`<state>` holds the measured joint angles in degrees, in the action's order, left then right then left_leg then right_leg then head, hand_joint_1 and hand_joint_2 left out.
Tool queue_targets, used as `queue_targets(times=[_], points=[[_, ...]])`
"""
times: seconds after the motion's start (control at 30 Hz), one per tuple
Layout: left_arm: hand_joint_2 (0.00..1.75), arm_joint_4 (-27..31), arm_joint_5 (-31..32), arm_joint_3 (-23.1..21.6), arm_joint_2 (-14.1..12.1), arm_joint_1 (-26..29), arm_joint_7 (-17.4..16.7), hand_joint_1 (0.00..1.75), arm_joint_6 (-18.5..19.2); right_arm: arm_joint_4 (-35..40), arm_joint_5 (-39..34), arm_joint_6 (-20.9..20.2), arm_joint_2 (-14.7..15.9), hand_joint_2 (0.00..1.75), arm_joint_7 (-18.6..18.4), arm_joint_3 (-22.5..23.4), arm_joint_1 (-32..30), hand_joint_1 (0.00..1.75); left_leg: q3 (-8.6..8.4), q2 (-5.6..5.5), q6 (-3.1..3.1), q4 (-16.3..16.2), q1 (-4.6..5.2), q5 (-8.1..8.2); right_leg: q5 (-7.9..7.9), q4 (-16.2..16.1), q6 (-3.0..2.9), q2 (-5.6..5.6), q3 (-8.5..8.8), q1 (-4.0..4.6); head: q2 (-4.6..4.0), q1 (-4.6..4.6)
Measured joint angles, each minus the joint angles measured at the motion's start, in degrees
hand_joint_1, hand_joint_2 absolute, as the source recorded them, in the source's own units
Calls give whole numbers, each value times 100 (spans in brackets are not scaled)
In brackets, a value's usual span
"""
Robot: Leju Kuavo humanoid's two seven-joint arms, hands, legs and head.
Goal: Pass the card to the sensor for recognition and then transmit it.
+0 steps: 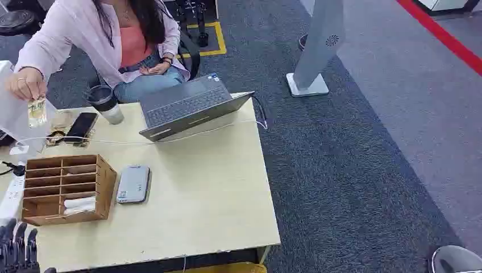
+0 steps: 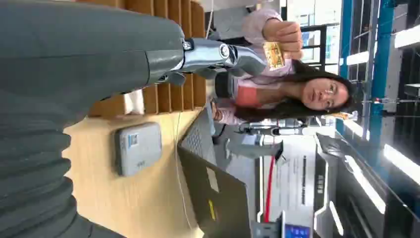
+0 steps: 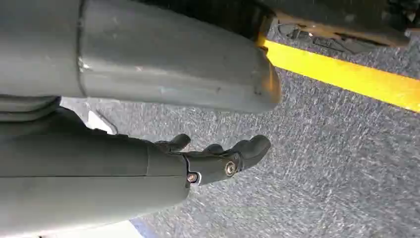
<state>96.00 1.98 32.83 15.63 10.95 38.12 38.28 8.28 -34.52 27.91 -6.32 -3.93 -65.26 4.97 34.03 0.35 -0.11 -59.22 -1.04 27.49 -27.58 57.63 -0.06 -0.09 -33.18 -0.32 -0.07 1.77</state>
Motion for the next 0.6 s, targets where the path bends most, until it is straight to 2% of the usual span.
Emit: queue_targets(times=[0.33, 0.4, 0.6], points=[[175, -96, 1041, -710, -439, -719, -352, 0, -1564, -7, 177, -101, -4, 0, -101, -322, 42, 0, 0, 1, 0, -1, 1, 0, 0, 0, 0, 1, 0, 0, 0, -2], [175, -127, 1173, -770, -484, -775, -405, 0, -1702, -7, 199, -112, -7, 0, -114, -359, 45, 0, 0, 1, 0, -1, 0, 0, 0, 0, 0, 1, 0, 0, 0, 0], [175, -358, 1982, -1036, -727, -1078, -732, 0, -2520, -7, 269, -160, -15, 0, -183, -490, 66, 0, -1, 1, -1, -1, 0, -1, 1, 0, 0, 1, 0, 0, 0, 0]])
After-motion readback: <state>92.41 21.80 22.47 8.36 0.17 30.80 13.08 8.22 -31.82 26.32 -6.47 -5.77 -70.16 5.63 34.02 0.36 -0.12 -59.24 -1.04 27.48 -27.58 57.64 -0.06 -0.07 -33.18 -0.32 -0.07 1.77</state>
